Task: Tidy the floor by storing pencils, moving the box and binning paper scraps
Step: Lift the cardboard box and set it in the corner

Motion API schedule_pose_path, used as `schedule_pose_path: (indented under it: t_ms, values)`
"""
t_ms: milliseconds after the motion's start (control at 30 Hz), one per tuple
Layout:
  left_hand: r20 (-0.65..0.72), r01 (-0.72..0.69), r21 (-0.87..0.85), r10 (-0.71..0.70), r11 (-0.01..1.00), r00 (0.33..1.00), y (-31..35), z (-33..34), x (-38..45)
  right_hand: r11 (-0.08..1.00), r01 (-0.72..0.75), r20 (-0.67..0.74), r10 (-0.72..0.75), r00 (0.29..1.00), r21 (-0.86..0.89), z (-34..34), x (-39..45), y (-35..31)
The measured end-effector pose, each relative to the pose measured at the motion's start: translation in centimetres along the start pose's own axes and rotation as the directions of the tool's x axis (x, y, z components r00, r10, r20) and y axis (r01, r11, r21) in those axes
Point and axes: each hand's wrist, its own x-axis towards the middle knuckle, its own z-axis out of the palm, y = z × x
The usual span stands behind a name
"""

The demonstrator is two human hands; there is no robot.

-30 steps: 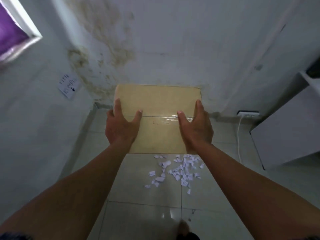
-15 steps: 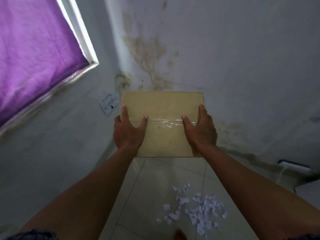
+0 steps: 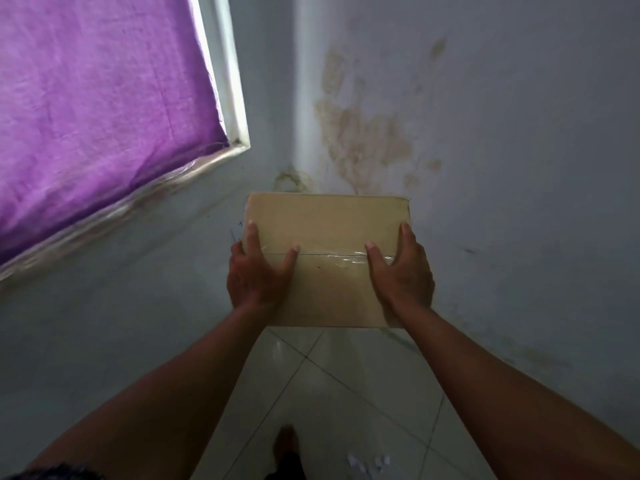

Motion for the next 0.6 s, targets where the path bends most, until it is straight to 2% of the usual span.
schedule_pose_path:
  t_ms: [367, 600]
  values:
    - [-0.005, 0.077, 0.004, -0.077, 0.997, 0.997, -2.1, 3.2, 14.3, 0.998, 0.062, 0.132, -0.059, 0.989, -0.020, 10.4, 13.0, -5.2]
    - [-0.084, 0.248, 0.062, -0.242, 0.967, 0.967, -3.6, 6.8, 18.3, 0.990, 0.140, 0.302, -0.132, 0.944, -0.005, 17.5, 20.1, -5.9]
